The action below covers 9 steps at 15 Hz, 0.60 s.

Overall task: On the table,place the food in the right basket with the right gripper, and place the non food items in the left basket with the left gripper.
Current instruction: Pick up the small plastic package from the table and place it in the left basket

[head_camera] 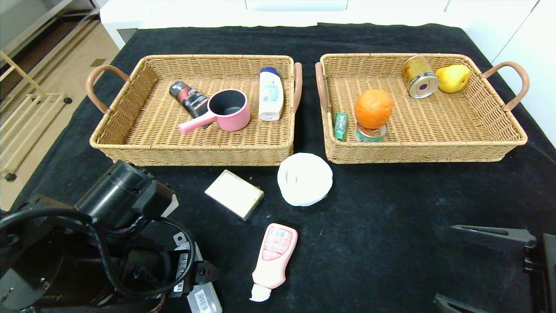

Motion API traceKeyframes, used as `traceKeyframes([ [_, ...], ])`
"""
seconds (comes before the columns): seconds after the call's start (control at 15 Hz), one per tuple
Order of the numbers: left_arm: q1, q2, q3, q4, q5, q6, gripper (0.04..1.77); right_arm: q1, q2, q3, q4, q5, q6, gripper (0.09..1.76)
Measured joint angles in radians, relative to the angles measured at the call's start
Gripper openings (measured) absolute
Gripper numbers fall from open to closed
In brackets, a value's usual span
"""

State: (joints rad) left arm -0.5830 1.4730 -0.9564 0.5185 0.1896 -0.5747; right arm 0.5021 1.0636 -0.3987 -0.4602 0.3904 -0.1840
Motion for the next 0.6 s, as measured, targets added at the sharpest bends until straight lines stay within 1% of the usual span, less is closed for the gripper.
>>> traceKeyframes([
  [0.33, -0.002, 0.002, 0.005, 0.0, 0.006, 0.0, 1.72, 0.005, 0.0, 0.004, 0.0, 0.0, 0.0, 1.71],
  [0.4, -0.003, 0.004, 0.006, 0.0, 0.005, -0.001, 1.64, 0.005, 0.0, 0.004, 0.0, -0.001, 0.0, 1.71],
  [0.53, -0.003, 0.012, 0.007, -0.001, 0.004, 0.001, 1.3, 0.005, 0.0, 0.005, 0.0, -0.001, 0.0, 1.71],
  [0.6, -0.003, 0.016, 0.007, -0.001, 0.004, 0.001, 1.16, 0.005, 0.0, 0.005, 0.0, -0.001, 0.0, 1.71],
])
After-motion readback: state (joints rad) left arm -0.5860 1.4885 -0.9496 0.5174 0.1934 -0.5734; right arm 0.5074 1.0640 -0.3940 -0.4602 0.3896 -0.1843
